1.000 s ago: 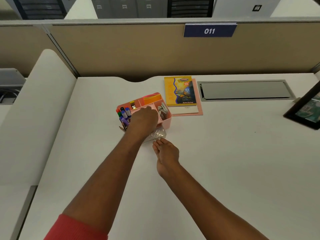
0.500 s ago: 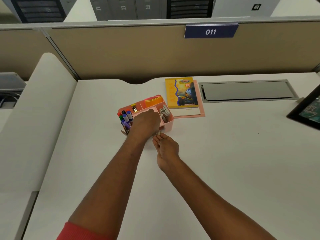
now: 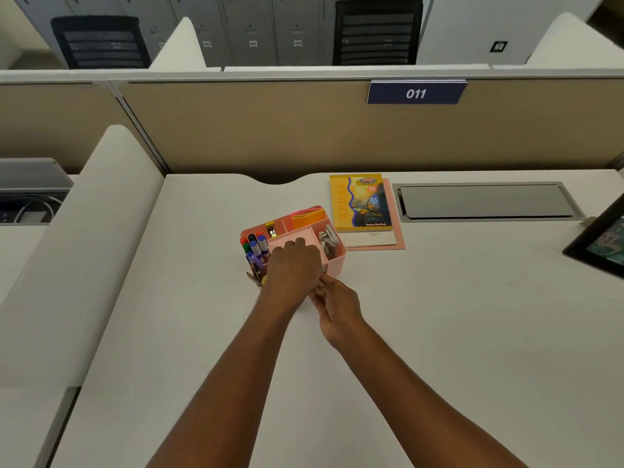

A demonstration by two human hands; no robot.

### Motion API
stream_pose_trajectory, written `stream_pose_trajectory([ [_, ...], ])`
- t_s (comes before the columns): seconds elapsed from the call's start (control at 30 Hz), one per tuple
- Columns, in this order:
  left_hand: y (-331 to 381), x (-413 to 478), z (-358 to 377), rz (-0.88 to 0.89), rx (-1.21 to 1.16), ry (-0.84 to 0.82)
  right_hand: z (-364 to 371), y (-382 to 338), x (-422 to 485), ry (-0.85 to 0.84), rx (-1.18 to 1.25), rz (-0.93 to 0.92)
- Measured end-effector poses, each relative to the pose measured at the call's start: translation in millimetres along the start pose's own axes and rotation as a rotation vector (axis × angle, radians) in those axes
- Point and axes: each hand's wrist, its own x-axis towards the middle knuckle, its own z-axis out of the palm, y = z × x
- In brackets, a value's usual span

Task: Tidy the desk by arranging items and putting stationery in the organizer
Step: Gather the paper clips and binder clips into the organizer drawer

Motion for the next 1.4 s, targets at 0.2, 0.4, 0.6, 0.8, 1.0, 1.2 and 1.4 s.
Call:
stream_pose_trajectory([
  [0.2, -6.0, -40.4, 35.7, -0.431, -0.862, 0.942, -18.9, -23.6, 20.0, 0.253, -0.378, -0.358],
  [0.4, -10.4, -58.3, 94.5, -1.009, -1.558, 0.699, -22.3, -46.7, 40.3, 0.169, -0.630, -0.601],
  [0.6, -10.6, -51.1, 103.9, -0.918, -1.700, 0.678, -29.7, -43.5, 52.0, 0.069, -0.617, -0.574],
  [0.8, -19.5, -36.6, 101.3, -0.944, -1.568, 0.729, -24.9, -40.8, 58.2, 0.046, -0.557, -0.585],
  [1.0, -44.7, -11.8, 95.6, -0.955, -1.576, 0.750, -8.2, -41.1, 71.1, 0.055, -0.533, -0.612],
  [1.2, -78.1, 23.7, 88.5, -0.934, -1.650, 0.692, 19.6, -44.5, 83.8, 0.090, -0.473, -0.601],
  [1.4, -101.1, 58.0, 74.6, -0.859, -1.714, 0.667, 44.4, -53.4, 101.8, 0.128, -0.424, -0.591],
])
